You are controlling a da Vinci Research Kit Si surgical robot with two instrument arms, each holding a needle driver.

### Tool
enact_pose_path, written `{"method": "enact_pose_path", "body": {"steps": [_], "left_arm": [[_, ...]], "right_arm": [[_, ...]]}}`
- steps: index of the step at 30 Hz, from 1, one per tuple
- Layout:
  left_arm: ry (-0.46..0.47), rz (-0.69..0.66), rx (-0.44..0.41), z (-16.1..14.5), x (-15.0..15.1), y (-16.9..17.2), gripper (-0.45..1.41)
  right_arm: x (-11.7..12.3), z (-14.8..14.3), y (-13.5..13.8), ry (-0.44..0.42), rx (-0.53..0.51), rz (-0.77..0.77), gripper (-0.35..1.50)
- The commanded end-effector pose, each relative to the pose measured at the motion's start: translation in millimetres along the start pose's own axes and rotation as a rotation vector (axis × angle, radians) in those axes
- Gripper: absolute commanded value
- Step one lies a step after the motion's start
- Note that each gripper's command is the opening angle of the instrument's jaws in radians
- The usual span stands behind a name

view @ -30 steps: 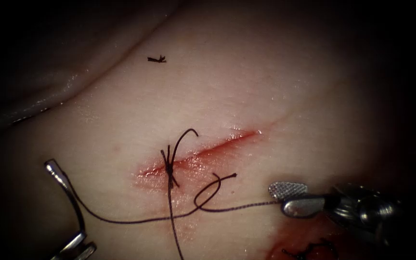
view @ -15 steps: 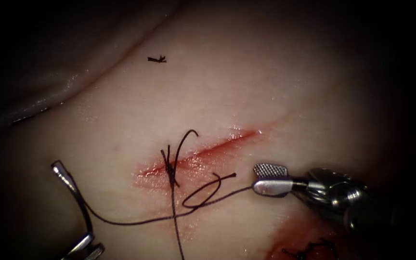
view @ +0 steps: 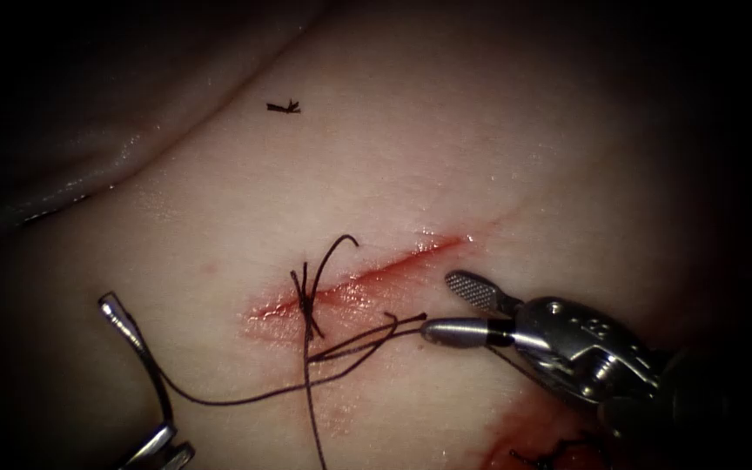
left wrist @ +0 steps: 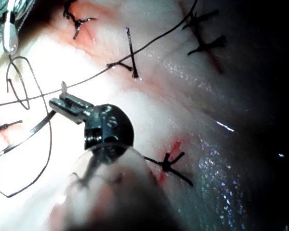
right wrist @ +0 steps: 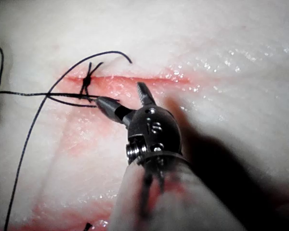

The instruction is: Wound Closure

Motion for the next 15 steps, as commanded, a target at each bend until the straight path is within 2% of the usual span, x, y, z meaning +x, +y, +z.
{"method": "enact_pose_path", "body": {"steps": [1,7,8,10,11,15], "left_arm": [[-0.002,-0.001,-0.003,0.2,-0.4,0.9,-0.45],[-0.001,0.000,-0.002,0.1,-0.5,0.9,-0.45],[-0.001,0.000,-0.002,0.1,-0.5,1.0,-0.45],[-0.001,0.000,-0.001,0.0,-0.5,1.0,-0.45],[-0.001,0.000,-0.001,0.0,-0.5,1.0,-0.45],[-0.002,0.000,-0.001,0.0,-0.5,1.0,-0.45]], "right_arm": [[-0.4,1.1,-0.2,0.000,0.004,0.012,1.14],[-0.6,1.4,1.2,-0.002,-0.006,0.000,1.14],[-0.7,1.5,1.4,-0.008,-0.002,-0.051,1.14],[-1.2,2.0,1.4,-0.060,0.013,-0.169,1.19],[-1.2,2.0,1.4,-0.060,0.013,-0.169,1.19],[-2.5,3.1,0.0,-0.155,0.047,-0.262,1.19]]}}
